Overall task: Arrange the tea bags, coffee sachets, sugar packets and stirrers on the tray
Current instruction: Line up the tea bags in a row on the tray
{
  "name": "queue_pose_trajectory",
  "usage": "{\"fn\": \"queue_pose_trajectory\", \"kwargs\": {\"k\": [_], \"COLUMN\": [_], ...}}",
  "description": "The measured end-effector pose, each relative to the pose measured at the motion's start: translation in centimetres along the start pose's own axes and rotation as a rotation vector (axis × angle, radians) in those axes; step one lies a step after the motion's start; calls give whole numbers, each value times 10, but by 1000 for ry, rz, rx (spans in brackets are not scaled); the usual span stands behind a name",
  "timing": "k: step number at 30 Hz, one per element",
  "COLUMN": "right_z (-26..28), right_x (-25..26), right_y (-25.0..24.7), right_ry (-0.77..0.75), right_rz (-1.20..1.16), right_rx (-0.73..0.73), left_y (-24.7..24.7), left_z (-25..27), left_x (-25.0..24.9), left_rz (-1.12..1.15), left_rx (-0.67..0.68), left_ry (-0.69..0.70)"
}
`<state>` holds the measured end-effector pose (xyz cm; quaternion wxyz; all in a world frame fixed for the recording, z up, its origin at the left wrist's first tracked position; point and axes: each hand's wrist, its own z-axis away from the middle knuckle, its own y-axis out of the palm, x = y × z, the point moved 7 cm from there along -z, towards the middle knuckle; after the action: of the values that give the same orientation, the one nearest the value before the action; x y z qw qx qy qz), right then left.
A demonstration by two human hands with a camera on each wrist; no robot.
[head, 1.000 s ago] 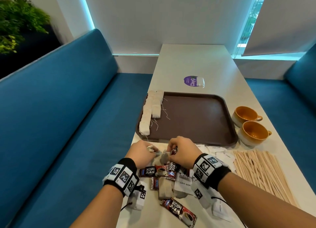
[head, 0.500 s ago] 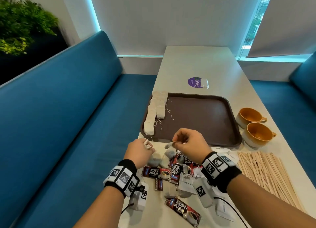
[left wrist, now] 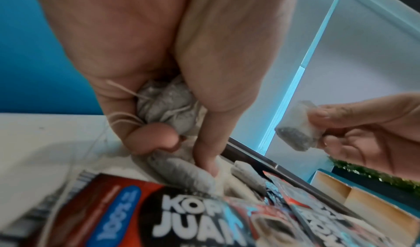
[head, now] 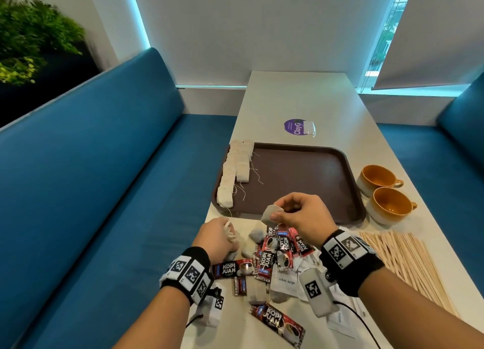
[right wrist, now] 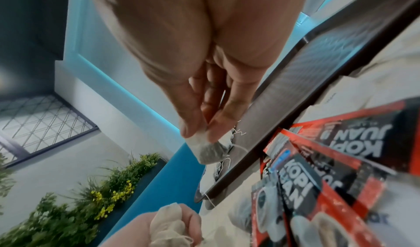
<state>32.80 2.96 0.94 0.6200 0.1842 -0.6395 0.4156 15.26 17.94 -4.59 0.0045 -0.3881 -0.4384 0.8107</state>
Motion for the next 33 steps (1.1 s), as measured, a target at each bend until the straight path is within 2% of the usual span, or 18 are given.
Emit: {"fn": "queue_pose_trajectory", "kwargs": {"k": [3, 10, 14, 19, 21, 23, 25, 27, 29, 33], "right_z": [-1, -34, -71, -115, -129, -140, -148, -156, -168, -189], "right_x": [1, 3, 13, 31, 30, 20, 7, -7, -17, -23], "right_y": [0, -8, -7, 3, 18, 38, 59, 73, 76, 73], "right_ry": [-3, 18, -25, -122, -107, -27, 66, 136, 163, 178], "right_rz": [-48, -98, -80, 44, 77, 84, 118, 211, 283, 265], "right_rx": [6, -69, -109, -207, -177, -73, 74, 155, 125, 11], "left_y": [-7, -42, -70, -81, -77, -71, -65, -54, -41, -24], "left_z": [4, 31, 49, 57, 60, 63, 64, 62, 60, 62], "left_x": [8, 4, 1, 26, 22, 12, 13, 28, 42, 49], "left_rz": [225, 776, 883, 1068, 1075, 1050, 1069, 1156, 1210, 1229], "left_rx": [-7, -84, -183, -262, -189, -105, -75, -74, -69, -52], "left_ry": [-19, 72, 175, 236, 336, 411, 360, 210, 86, -49]}}
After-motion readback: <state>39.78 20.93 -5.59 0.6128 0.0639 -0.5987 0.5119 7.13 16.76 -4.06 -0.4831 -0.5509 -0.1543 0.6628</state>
